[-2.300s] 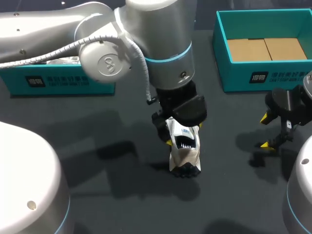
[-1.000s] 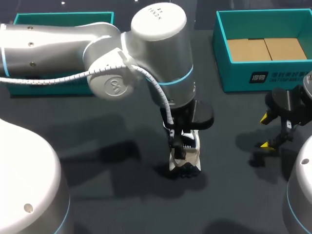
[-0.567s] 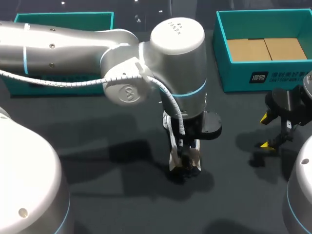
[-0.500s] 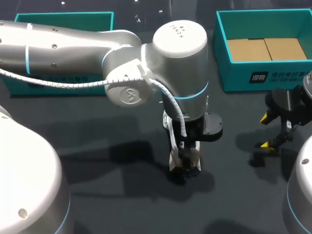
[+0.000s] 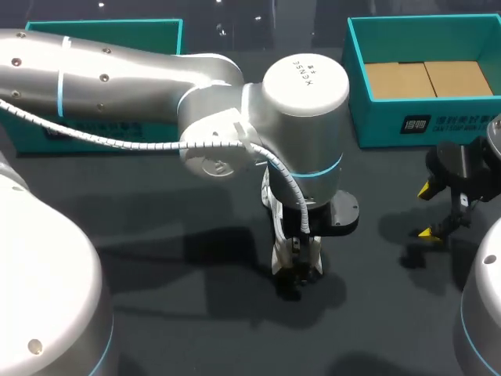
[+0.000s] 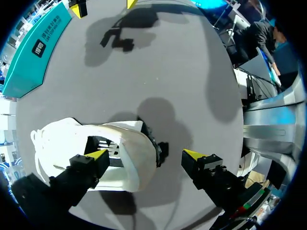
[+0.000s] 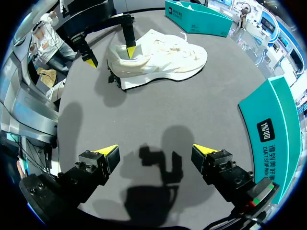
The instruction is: Take the shoe out of the shoebox, open the shoe tongue, remove and reinsert the insole, then place the shoe into the shoebox
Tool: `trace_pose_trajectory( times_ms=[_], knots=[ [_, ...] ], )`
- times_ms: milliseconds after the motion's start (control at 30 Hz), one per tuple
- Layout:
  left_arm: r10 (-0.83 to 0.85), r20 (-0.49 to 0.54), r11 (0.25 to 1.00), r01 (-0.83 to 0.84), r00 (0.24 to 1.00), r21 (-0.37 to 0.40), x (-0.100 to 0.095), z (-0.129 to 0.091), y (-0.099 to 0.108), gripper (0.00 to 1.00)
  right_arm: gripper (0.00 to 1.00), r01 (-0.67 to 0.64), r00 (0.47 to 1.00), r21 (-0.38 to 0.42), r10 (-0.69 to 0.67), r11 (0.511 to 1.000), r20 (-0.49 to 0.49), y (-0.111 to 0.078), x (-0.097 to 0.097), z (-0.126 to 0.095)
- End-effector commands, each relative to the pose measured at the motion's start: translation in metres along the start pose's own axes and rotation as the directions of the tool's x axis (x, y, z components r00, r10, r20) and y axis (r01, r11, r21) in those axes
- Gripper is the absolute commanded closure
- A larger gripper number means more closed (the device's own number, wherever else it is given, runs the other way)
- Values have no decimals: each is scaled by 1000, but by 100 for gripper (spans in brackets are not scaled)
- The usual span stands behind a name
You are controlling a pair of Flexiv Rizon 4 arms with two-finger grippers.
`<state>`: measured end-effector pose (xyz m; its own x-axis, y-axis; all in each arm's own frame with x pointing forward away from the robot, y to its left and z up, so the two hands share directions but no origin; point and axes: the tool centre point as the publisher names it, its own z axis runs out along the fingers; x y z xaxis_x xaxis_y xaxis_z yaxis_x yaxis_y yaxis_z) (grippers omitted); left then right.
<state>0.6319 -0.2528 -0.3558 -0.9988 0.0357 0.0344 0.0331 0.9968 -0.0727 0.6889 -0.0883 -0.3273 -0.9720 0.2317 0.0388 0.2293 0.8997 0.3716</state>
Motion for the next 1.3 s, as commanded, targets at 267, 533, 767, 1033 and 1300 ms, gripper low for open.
trace_pose_trajectory(
  times_ms=[267,533,767,1033,1300],
  knots=[
    [-21,-7,1000,21,1000,-8,4,11,3,5,0,0,1000,1,0,1000,3,0,2,0],
    [-15,-23,999,14,1000,-32,5,18,3,14,0,0,1000,1,0,1000,3,0,2,0],
    [-24,-12,997,24,1000,-67,4,24,-1,19,0,0,1000,1,0,1000,3,0,2,0],
    [-34,-5,996,33,999,-81,3,27,0,36,0,0,1000,1,0,1000,3,0,2,0],
    [-48,-10,994,46,999,-96,4,30,7,55,0,0,1000,1,0,1000,3,0,2,0]
  ],
)
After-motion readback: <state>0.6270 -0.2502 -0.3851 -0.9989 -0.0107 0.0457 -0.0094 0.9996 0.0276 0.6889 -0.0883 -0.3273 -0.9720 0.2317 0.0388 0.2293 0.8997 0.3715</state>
